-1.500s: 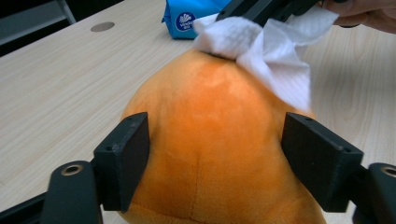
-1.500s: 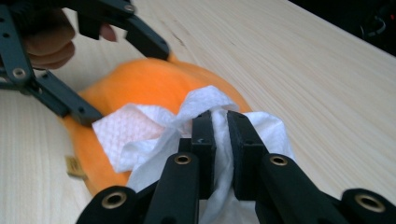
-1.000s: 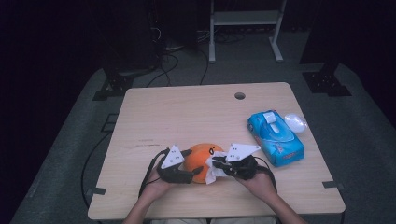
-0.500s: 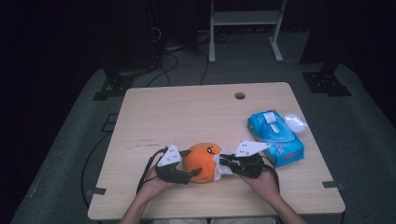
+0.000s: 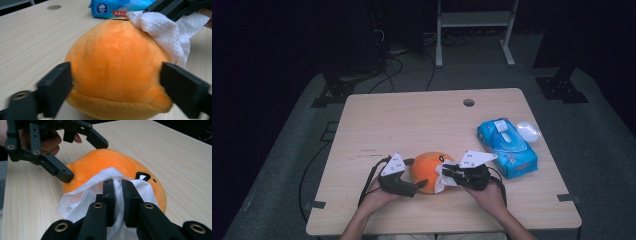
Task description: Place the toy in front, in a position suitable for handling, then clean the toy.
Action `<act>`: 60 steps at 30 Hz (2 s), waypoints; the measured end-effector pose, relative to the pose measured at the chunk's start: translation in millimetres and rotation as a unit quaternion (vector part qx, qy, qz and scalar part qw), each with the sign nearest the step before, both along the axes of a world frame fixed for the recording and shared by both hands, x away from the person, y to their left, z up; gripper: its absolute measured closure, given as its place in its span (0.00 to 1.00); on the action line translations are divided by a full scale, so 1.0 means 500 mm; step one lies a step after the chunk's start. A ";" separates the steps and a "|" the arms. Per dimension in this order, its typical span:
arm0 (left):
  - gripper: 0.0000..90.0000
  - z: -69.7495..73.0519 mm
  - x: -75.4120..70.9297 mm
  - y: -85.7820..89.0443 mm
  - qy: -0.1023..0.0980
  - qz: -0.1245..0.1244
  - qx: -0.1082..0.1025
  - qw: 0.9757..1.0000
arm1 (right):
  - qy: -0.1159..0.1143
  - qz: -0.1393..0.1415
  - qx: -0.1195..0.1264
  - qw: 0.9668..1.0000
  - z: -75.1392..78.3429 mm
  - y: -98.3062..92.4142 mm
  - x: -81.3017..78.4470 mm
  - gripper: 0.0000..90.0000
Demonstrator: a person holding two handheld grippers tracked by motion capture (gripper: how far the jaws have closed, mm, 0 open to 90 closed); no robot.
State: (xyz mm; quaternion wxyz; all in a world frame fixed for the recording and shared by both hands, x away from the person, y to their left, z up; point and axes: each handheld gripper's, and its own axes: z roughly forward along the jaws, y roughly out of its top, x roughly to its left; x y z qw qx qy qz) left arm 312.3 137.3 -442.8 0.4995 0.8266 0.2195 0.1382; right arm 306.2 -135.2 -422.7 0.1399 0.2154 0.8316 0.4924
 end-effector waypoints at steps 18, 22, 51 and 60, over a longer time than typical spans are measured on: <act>0.22 0.000 -0.001 -0.005 0.000 0.006 -0.001 1.000 | -0.014 -0.022 -0.010 1.000 -0.003 -0.021 0.008 0.90; 0.25 0.004 -0.003 -0.010 -0.013 0.001 0.011 1.000 | -0.016 0.014 -0.005 1.000 0.006 0.013 -0.009 0.90; 0.31 -0.012 0.004 0.013 0.017 0.027 0.020 0.999 | 0.000 -0.033 0.009 0.999 -0.006 -0.035 0.021 0.90; 0.33 -0.016 -0.001 0.016 0.020 0.027 0.018 0.999 | -0.014 -0.017 -0.002 1.000 0.002 -0.014 0.022 0.90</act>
